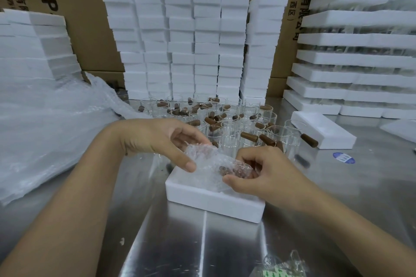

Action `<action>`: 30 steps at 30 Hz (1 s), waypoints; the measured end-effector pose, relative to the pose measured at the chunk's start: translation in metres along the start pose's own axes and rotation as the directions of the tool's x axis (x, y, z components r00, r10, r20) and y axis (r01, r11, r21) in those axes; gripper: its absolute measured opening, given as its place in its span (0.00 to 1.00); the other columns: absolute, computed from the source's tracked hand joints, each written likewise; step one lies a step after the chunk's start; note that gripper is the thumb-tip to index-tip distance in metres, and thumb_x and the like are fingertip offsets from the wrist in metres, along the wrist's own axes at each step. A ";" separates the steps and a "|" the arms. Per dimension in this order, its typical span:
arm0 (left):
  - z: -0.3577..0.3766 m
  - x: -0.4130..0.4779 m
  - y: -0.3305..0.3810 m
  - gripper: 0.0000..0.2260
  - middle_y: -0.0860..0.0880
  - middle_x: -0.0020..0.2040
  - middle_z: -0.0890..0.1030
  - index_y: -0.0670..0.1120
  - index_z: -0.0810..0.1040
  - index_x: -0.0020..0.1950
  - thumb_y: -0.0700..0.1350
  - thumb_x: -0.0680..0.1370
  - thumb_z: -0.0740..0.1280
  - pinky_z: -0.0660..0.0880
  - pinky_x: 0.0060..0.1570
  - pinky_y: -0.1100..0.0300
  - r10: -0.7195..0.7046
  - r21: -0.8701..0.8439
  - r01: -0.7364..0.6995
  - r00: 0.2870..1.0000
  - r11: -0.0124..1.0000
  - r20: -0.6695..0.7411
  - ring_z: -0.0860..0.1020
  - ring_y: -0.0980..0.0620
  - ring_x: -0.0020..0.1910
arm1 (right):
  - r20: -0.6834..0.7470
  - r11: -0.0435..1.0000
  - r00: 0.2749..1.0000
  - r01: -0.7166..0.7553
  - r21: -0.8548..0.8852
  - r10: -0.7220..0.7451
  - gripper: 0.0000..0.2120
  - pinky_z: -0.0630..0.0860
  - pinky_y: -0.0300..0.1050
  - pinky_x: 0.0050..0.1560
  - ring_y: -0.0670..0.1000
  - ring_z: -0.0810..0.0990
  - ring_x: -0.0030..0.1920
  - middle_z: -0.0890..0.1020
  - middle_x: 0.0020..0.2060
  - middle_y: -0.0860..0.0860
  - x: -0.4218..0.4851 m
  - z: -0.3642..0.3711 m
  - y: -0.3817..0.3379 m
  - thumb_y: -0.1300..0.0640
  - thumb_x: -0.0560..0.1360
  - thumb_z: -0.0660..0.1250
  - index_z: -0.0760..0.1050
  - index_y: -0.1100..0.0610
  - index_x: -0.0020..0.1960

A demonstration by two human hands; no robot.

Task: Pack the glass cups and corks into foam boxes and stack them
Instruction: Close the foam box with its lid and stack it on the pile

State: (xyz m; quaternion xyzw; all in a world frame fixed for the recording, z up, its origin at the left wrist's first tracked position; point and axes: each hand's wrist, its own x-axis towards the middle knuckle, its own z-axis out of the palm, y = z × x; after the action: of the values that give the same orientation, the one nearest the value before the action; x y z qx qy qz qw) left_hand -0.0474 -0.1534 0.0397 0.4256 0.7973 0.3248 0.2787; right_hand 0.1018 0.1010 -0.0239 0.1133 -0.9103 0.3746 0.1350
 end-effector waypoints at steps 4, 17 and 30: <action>0.003 0.001 0.004 0.24 0.54 0.67 0.84 0.56 0.85 0.66 0.53 0.70 0.84 0.72 0.76 0.43 -0.007 0.026 0.007 1.000 1.000 0.025 0.80 0.50 0.69 | -0.004 1.000 1.000 0.023 -0.017 -0.023 0.22 0.65 0.33 0.33 0.43 0.67 0.29 0.73 0.28 0.53 0.000 0.003 -0.001 0.43 0.73 0.80 0.74 0.57 0.37; 0.003 -0.001 0.008 0.22 0.55 0.67 0.85 0.53 0.85 0.67 0.47 0.74 0.81 0.69 0.78 0.45 -0.054 0.061 0.051 0.997 0.997 0.056 0.80 0.54 0.70 | 0.089 0.977 0.994 0.083 -0.196 -0.066 0.27 0.65 0.39 0.32 0.50 0.73 0.31 0.77 0.34 0.51 0.003 0.007 0.007 0.26 0.76 0.66 0.76 0.49 0.37; 0.007 0.000 0.019 0.19 0.56 0.65 0.86 0.55 0.85 0.68 0.44 0.77 0.79 0.72 0.76 0.46 -0.117 0.129 0.108 0.991 0.986 0.060 0.81 0.55 0.68 | 0.137 0.982 0.982 0.149 -0.117 -0.133 0.12 0.72 0.49 0.40 0.51 0.77 0.39 0.79 0.38 0.50 0.001 0.001 0.003 0.43 0.79 0.66 0.77 0.51 0.44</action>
State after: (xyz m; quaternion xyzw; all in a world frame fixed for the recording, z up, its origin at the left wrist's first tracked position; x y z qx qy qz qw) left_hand -0.0326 -0.1438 0.0493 0.4073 0.8290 0.2434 0.2960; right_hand 0.0994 0.1023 -0.0265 0.1928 -0.9286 0.2976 0.1090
